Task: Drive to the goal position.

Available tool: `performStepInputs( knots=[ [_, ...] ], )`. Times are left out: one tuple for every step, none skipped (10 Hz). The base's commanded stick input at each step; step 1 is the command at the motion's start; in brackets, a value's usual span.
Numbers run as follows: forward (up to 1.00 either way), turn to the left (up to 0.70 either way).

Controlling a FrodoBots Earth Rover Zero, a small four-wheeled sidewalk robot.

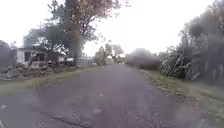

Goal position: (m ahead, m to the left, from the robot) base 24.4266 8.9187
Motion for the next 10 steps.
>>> performStepInputs(
  knots=[
    [0.7,0.0],
    [0.7,0.0],
    [0.7,0.0],
    [0.7,0.0],
    [0.7,-0.14],
    [0.7,-0.14],
    [0.7,-0.14],
    [0.7,-0.14],
    [0.7,-0.14],
    [0.7,-0.12]
  ],
)
